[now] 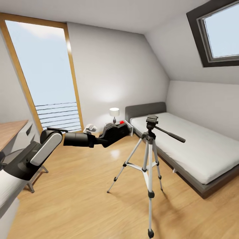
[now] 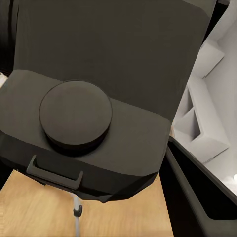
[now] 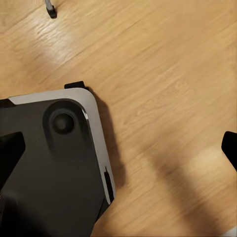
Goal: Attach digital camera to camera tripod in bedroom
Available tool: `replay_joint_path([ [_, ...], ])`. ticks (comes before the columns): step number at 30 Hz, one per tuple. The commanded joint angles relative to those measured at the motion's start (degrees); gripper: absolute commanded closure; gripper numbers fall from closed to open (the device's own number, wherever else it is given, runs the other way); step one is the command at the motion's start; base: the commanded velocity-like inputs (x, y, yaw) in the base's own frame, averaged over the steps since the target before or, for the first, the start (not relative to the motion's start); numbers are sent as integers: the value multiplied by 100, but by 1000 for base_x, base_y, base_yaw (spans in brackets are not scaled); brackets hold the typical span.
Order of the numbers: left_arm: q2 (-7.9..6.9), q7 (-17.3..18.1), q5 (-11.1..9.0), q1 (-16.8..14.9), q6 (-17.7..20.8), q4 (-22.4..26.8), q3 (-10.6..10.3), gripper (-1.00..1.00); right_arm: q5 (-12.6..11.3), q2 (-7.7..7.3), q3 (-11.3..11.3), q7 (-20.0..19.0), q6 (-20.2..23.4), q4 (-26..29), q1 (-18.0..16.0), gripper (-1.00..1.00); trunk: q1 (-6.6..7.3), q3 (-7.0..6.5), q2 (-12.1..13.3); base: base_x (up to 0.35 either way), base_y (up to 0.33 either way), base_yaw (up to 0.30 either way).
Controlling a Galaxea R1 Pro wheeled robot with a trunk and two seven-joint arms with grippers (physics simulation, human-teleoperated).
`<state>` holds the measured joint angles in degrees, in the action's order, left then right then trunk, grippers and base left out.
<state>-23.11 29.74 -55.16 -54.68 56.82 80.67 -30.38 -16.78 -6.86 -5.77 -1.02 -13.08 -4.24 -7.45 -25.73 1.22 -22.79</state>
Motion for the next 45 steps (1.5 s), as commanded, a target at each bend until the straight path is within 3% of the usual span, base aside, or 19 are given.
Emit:
replay_joint_path([
  [1,-12,40,5,-8,10,-6,-4,100,-52,3,-48,-11,-39,-24,-11,-100,-5,13,-13,177,124,0],
  [5,-108,40,5,-8,9,-1,-7,100,-53,9,-48,-12,-37,-24,-11,-100,-5,13,-13,171,109,0],
  [17,-141,40,5,-8,4,2,-7,100,-54,10,-47,-12,-37,-24,-11,-100,-5,13,-13,21,12,-37],
  [45,-275,40,5,-8,4,7,-3,100,-62,20,-33,-25,-36,-21,-11,-100,-5,13,-13,0,1,-286],
])
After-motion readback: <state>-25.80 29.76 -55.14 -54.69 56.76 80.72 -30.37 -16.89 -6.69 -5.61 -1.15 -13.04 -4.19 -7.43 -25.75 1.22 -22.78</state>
